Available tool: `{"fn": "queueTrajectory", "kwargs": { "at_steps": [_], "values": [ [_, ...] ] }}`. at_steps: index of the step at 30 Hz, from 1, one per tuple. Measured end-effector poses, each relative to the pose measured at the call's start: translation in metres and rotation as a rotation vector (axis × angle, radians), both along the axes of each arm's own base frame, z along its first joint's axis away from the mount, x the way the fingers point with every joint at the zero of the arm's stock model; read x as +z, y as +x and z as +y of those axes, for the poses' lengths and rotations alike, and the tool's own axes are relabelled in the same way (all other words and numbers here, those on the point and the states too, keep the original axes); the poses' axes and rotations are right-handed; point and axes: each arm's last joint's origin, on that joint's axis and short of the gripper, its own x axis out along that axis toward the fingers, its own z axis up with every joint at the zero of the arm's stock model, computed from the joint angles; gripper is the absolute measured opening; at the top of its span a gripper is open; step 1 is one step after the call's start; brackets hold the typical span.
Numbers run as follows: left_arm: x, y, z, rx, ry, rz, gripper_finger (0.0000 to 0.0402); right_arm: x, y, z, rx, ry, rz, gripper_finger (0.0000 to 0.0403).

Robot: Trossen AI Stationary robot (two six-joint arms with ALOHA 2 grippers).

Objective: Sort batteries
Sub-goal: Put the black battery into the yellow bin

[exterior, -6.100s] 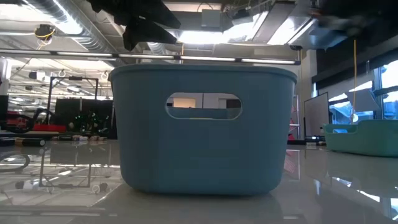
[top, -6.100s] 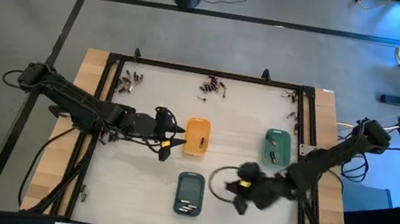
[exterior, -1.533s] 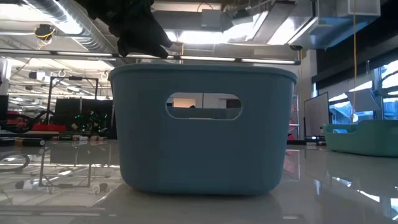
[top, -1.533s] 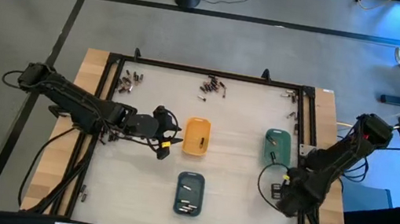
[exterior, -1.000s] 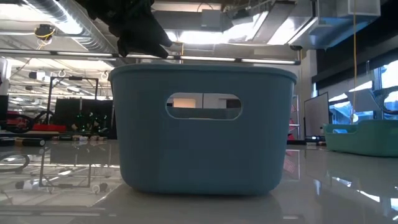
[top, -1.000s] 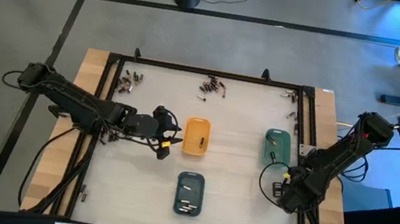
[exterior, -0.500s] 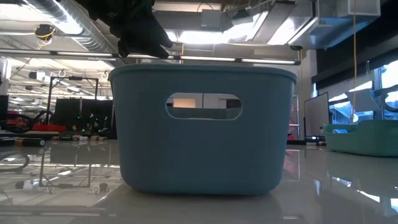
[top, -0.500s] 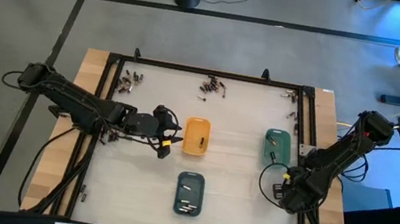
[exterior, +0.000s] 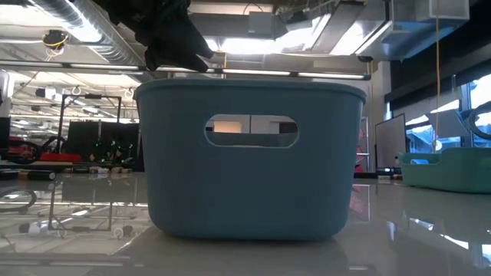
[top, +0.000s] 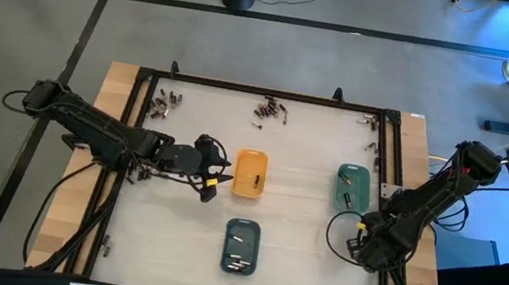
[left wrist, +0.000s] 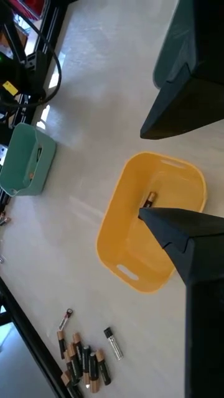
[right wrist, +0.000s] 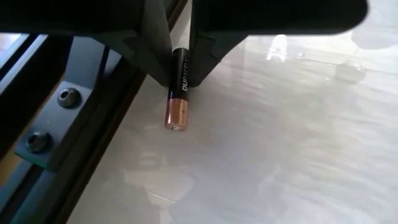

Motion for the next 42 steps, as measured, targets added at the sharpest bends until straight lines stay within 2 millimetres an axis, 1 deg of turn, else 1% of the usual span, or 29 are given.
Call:
{"fn": "queueTrajectory", "kwargs": {
  "at_steps": [7,9,17,23,28,31,35,39,42],
  "values": [
    [0.000,0.000,0.000,0.005,-0.010,-0.003,0.0180,0.010,0.004,0.005,0.028,0.000,-0.005,0.0021],
    [0.000,0.000,0.000,0.005,-0.010,-0.004,0.0180,0.014,0.008,0.007,0.033,-0.017,-0.063,0.0019],
    [0.004,0.002,-0.001,0.003,-0.016,-0.051,0.0180,0.032,0.020,0.017,0.080,-0.037,-0.203,0.0020],
    [0.004,0.003,-0.001,0.002,-0.015,-0.052,0.0180,0.061,0.038,0.029,0.134,-0.093,-0.450,0.0020],
    [0.004,0.003,-0.001,0.002,-0.014,-0.052,0.0180,0.090,0.060,0.030,0.169,-0.149,-0.609,0.0020],
    [0.004,0.003,-0.001,-0.002,-0.008,-0.051,0.0180,0.108,0.077,0.024,0.209,-0.188,-0.677,0.0020],
    [0.004,0.003,-0.001,-0.004,-0.004,-0.049,0.0180,0.126,0.104,0.009,0.277,-0.255,-0.769,0.0020],
    [0.004,0.002,-0.001,-0.004,-0.003,-0.045,0.0180,0.135,0.136,-0.015,0.356,-0.308,-0.872,0.0019],
    [0.002,0.001,0.000,-0.004,0.000,-0.027,0.0180,0.137,0.162,-0.036,0.412,-0.331,-0.934,0.0019]
  ]
}}
